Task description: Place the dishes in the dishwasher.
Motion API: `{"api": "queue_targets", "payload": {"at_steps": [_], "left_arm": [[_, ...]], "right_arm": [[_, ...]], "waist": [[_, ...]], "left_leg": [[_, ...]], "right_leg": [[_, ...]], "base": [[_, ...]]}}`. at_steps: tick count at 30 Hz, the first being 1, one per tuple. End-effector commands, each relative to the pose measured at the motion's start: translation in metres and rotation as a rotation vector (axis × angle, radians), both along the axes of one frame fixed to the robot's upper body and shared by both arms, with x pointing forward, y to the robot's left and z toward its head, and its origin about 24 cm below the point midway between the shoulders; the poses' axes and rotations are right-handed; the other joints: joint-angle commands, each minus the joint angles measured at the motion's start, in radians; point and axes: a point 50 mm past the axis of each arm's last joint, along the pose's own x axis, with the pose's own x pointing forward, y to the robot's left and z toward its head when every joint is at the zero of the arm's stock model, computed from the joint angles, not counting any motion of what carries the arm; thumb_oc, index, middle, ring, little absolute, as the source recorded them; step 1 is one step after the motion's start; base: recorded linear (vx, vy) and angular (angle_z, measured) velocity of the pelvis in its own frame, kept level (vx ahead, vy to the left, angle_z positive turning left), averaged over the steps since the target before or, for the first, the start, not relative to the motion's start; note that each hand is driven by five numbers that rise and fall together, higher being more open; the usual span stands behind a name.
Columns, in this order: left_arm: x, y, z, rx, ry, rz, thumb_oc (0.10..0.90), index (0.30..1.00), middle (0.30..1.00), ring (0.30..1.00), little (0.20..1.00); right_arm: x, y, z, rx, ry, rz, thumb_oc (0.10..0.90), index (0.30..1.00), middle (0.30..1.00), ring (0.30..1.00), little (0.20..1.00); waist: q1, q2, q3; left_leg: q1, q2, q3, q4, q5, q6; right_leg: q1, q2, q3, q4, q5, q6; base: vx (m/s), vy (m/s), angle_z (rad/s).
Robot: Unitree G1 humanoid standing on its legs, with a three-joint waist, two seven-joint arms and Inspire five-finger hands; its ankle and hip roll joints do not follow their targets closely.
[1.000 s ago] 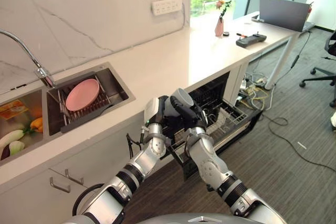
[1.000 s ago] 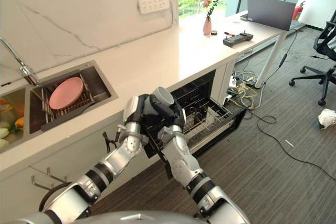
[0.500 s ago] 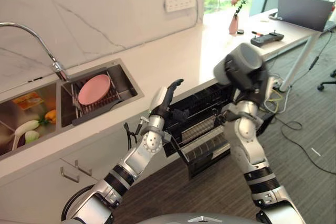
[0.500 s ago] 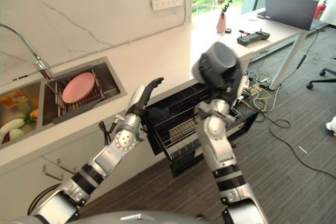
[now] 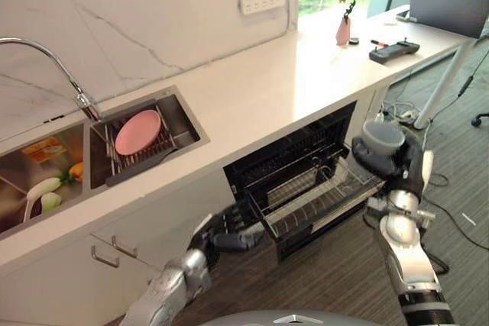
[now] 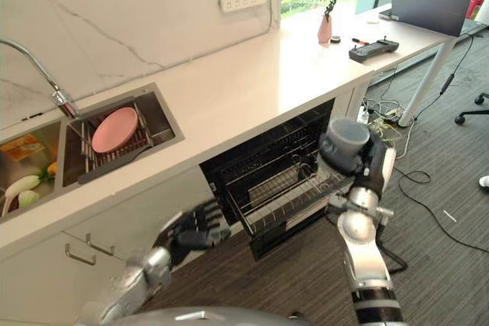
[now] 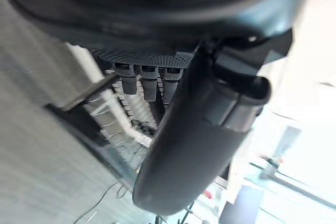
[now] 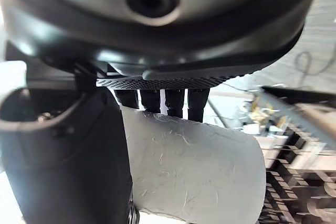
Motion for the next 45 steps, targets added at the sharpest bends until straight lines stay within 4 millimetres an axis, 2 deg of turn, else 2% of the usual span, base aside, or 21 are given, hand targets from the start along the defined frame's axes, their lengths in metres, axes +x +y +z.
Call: {"api": "queue_targets", "payload": {"at_steps": [1, 2, 3, 7, 9, 11, 12, 13, 17, 18, 19, 20, 22, 25, 26, 32, 38, 39, 41, 44, 45], "left_arm": [[0.012, 0.034, 0.014, 0.037, -0.079, -0.031, 0.8, 0.9, 0.9, 0.9, 0.9], [0.012, 0.034, 0.014, 0.038, -0.079, -0.031, 0.8, 0.9, 0.9, 0.9, 0.9], [0.008, 0.044, 0.009, 0.103, -0.063, -0.055, 0.8, 0.9, 0.9, 0.9, 0.9], [-0.013, 0.087, -0.025, 0.499, 0.067, -0.149, 0.8, 0.9, 0.9, 0.9, 0.9], [-0.03, 0.1, -0.043, 0.639, 0.169, -0.149, 0.8, 0.9, 0.9, 0.9, 0.9], [-0.047, 0.104, -0.059, 0.726, 0.263, -0.157, 0.8, 0.9, 0.9, 0.9, 0.9], [-0.07, 0.105, -0.075, 0.763, 0.391, -0.14, 0.8, 0.9, 0.9, 0.9, 0.9], [-0.069, 0.104, -0.076, 0.762, 0.389, -0.14, 0.8, 0.9, 0.9, 0.9, 0.9], [-0.123, 0.102, -0.101, 0.841, 0.685, -0.128, 0.8, 0.9, 0.9, 0.9, 0.9], [-0.123, 0.102, -0.101, 0.841, 0.685, -0.128, 0.8, 0.9, 0.9, 0.9, 0.9], [-0.139, 0.101, -0.104, 0.852, 0.774, -0.131, 0.8, 0.9, 0.9, 0.9, 0.9], [-0.139, 0.101, -0.104, 0.852, 0.773, -0.131, 0.8, 0.9, 0.9, 0.9, 0.9], [-0.157, 0.101, -0.105, 0.861, 0.864, -0.131, 0.8, 0.9, 0.9, 0.9, 0.9], [-0.162, 0.101, -0.105, 0.845, 0.905, -0.1, 0.8, 0.9, 0.9, 0.9, 0.9], [-0.156, 0.102, -0.105, 0.852, 0.884, -0.096, 0.8, 0.9, 0.9, 0.9, 0.9], [-0.148, 0.1, -0.106, 0.877, 0.858, -0.131, 0.8, 0.9, 0.9, 0.9, 0.9], [-0.136, 0.101, -0.106, 0.887, 0.818, -0.121, 0.8, 0.9, 0.9, 0.9, 0.9], [-0.134, 0.1, -0.106, 0.886, 0.824, -0.123, 0.8, 0.9, 0.9, 0.9, 0.9], [-0.136, 0.1, -0.106, 0.878, 0.833, -0.116, 0.8, 0.9, 0.9, 0.9, 0.9], [-0.144, 0.103, -0.105, 0.799, 0.89, 0.02, 0.8, 0.9, 0.9, 0.9, 0.9], [-0.146, 0.104, -0.105, 0.785, 0.905, 0.047, 0.8, 0.9, 0.9, 0.9, 0.9]], "right_arm": [[0.024, 0.012, 0.025, 0.056, -0.137, 0.195, 0.4, 0.3, 0.3, 0.3, 0.3], [0.025, 0.012, 0.025, 0.057, -0.137, 0.197, 0.4, 0.3, 0.3, 0.3, 0.3], [0.025, 0.014, 0.017, 0.065, -0.092, 0.234, 0.4, 0.3, 0.3, 0.3, 0.3], [0.03, 0.016, 0.006, 0.042, -0.009, 0.317, 0.4, 0.3, 0.3, 0.3, 0.3], [0.033, 0.013, 0.008, -0.001, 0.008, 0.327, 0.4, 0.3, 0.3, 0.3, 0.3], [0.036, 0.01, 0.013, -0.043, 0.007, 0.318, 0.4, 0.3, 0.3, 0.3, 0.3], [0.04, 0.007, 0.022, -0.081, -0.019, 0.31, 0.4, 0.3, 0.3, 0.3, 0.3], [0.04, 0.006, 0.023, -0.082, -0.02, 0.31, 0.4, 0.3, 0.3, 0.3, 0.3], [0.05, 0.009, 0.034, -0.151, -0.047, 0.333, 0.4, 0.3, 0.3, 0.3, 0.3], [0.05, 0.009, 0.034, -0.151, -0.047, 0.333, 0.4, 0.3, 0.3, 0.3, 0.3], [0.053, 0.01, 0.027, -0.165, -0.002, 0.352, 0.4, 0.3, 0.3, 0.3, 0.3], [0.053, 0.01, 0.027, -0.165, -0.002, 0.352, 0.4, 0.3, 0.3, 0.3, 0.3], [0.057, 0.015, 0.005, -0.124, 0.1, 0.363, 0.4, 0.3, 0.3, 0.3, 0.3], [0.06, 0.026, -0.015, -0.015, 0.173, 0.343, 0.4, 0.3, 0.3, 0.3, 0.3], [0.065, 0.028, -0.02, -0.029, 0.214, 0.336, 0.4, 0.3, 0.3, 0.3, 0.3], [0.071, 0.027, -0.04, -0.042, 0.339, 0.294, 0.4, 0.3, 0.3, 0.3, 0.3], [0.074, 0.023, -0.041, -0.054, 0.367, 0.296, 0.4, 0.3, 0.3, 0.3, 0.3], [0.07, 0.019, -0.052, -0.04, 0.431, 0.288, 0.4, 0.3, 0.3, 0.3, 0.3], [0.066, 0.017, -0.058, -0.029, 0.465, 0.281, 0.4, 0.3, 0.3, 0.3, 0.3], [0.05, 0.006, -0.079, 0.023, 0.585, 0.245, 0.405, 0.307, 0.307, 0.307, 0.307], [0.046, 0.004, -0.085, 0.039, 0.614, 0.227, 0.8, 0.9, 0.9, 0.9, 0.9]], "waist": [[0.024, -0.064, -0.045], [0.024, -0.065, -0.046], [0.029, -0.067, -0.046], [0.045, -0.075, -0.052], [0.058, -0.082, -0.053], [0.067, -0.085, -0.049], [0.076, -0.089, -0.049], [0.076, -0.088, -0.048], [0.091, -0.101, -0.044], [0.091, -0.1, -0.044], [0.1, -0.108, -0.044], [0.1, -0.108, -0.044], [0.118, -0.118, -0.043], [0.13, -0.124, -0.038], [0.142, -0.126, -0.033], [0.17, -0.124, -0.022], [0.192, -0.117, 0.009], [0.203, -0.11, 0.023], [0.205, -0.11, 0.022], [0.217, -0.112, 0.016], [0.22, -0.113, 0.014]], "left_leg": [[0.001, 0.041, 0.022, 0.01, -0.034, -0.039], [0.001, 0.041, 0.023, 0.01, -0.034, -0.039], [0.0, 0.042, 0.021, 0.01, -0.034, -0.039], [-0.004, 0.044, 0.02, 0.01, -0.032, -0.041], [-0.006, 0.045, 0.016, 0.01, -0.03, -0.04], [-0.01, 0.044, 0.011, 0.01, -0.03, -0.039], [-0.015, 0.043, 0.008, 0.01, -0.028, -0.039], [-0.015, 0.042, 0.007, 0.01, -0.028, -0.039], [-0.028, 0.04, -0.004, 0.01, -0.023, -0.041], [-0.028, 0.04, -0.004, 0.01, -0.023, -0.041], [-0.031, 0.04, -0.006, 0.01, -0.022, -0.043], [-0.031, 0.04, -0.007, 0.01, -0.022, -0.043], [-0.037, 0.041, -0.012, 0.01, -0.018, -0.045], [-0.048, 0.043, -0.019, 0.01, -0.011, -0.049], [-0.062, 0.042, -0.031, 0.01, -0.006, -0.051], [-0.091, 0.036, -0.065, 0.01, 0.006, -0.052], [-0.143, 0.03, -0.097, 0.01, 0.027, -0.064], [-0.159, 0.031, -0.112, 0.01, 0.035, -0.074], [-0.161, 0.029, -0.116, 0.01, 0.036, -0.076], [-0.167, 0.03, -0.129, 0.01, 0.041, -0.081], [-0.17, 0.03, -0.133, 0.01, 0.043, -0.083]], "right_leg": [[0.0, -0.075, 0.033, 0.012, -0.039, 0.096], [0.0, -0.075, 0.033, 0.012, -0.039, 0.096], [-0.001, -0.075, 0.033, 0.012, -0.04, 0.096], [-0.003, -0.076, 0.028, 0.012, -0.04, 0.093], [-0.003, -0.076, 0.024, 0.012, -0.041, 0.09], [-0.004, -0.075, 0.02, 0.012, -0.043, 0.089], [-0.007, -0.075, 0.015, 0.012, -0.043, 0.088], [-0.007, -0.075, 0.014, 0.012, -0.043, 0.088], [-0.012, -0.076, 0.002, 0.013, -0.044, 0.085], [-0.012, -0.076, 0.002, 0.013, -0.044, 0.085], [-0.012, -0.075, -0.006, 0.012, -0.045, 0.083], [-0.012, -0.075, -0.006, 0.012, -0.045, 0.083], [-0.014, -0.075, -0.018, 0.012, -0.045, 0.081], [-0.018, -0.075, -0.029, 0.012, -0.046, 0.079], [-0.024, -0.076, -0.038, 0.012, -0.046, 0.077], [-0.032, -0.08, -0.071, 0.012, -0.048, 0.077], [-0.052, -0.09, -0.119, 0.012, -0.044, 0.08], [-0.053, -0.093, -0.146, 0.012, -0.047, 0.077], [-0.051, -0.094, -0.154, 0.012, -0.049, 0.077], [-0.041, -0.096, -0.18, 0.012, -0.053, 0.079], [-0.04, -0.096, -0.185, 0.012, -0.053, 0.08]], "base": [[0.0, 0.0, 0.0], [0.0, 0.0, 0.0], [0.0, 0.0, 0.0], [0.0, 0.005, -0.01], [0.0, 0.0, 0.0], [0.0, 0.022, 0.02], [-0.01, 0.033, 0.04], [-0.01, 0.033, 0.05], [-0.01, 0.024, 0.06], [0.01, 0.019, 0.15], [0.01, 0.013, 0.13], [0.01, 0.024, 0.12], [0.01, 0.013, 0.06], [0.0, 0.007, 0.07], [-0.02, 0.004, 0.11], [-0.01, 0.011, 0.25], [-0.05, 0.006, 0.22], [-0.08, -0.007, 0.27], [0.0, -0.011, 0.5], [0.04, -0.013, 0.28], [0.03, -0.01, 0.1]]}}
